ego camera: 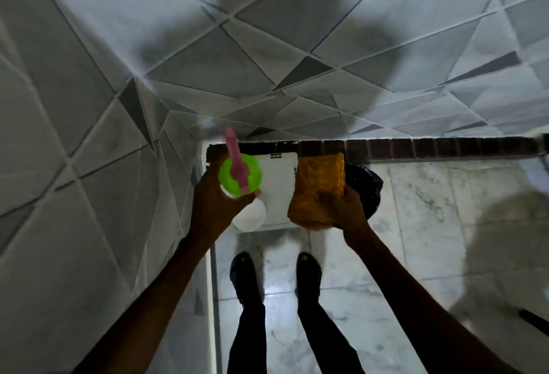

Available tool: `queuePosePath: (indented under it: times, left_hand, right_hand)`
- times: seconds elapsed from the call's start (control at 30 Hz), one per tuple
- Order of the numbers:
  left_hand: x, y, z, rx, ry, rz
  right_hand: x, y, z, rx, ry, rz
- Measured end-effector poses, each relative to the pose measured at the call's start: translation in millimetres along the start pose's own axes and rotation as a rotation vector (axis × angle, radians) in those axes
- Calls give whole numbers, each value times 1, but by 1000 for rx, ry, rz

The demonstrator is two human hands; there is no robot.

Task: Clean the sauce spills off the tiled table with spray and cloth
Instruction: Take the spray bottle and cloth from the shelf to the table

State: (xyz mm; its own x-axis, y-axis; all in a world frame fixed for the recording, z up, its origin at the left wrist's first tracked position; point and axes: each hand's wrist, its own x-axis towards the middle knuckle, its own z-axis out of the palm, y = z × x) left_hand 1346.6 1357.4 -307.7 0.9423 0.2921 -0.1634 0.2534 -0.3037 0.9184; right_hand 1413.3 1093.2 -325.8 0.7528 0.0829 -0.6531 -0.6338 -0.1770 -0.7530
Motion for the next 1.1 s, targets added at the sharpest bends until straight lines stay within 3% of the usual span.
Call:
queuePosePath:
  times: [0.23,0.37,0.5,0.9,1.1]
  left_hand:
    - [-80,172,-28,170,-27,128]
    - [-123,234,-11,136,-150,174]
    - [-169,282,30,140,-379,281]
    - [-355,355,172,61,-1004,559]
    - [-494,371,234,66,-1243,683]
  right_hand:
    - [-184,-66,-61,204,137,41]
    - [-273,-76,-88,270,238,24]
    - [-365,-64,-120,385,460,-19]
    - [-611,88,-177,764,1092,-52]
    - [-722,172,-203,898,1258,-72]
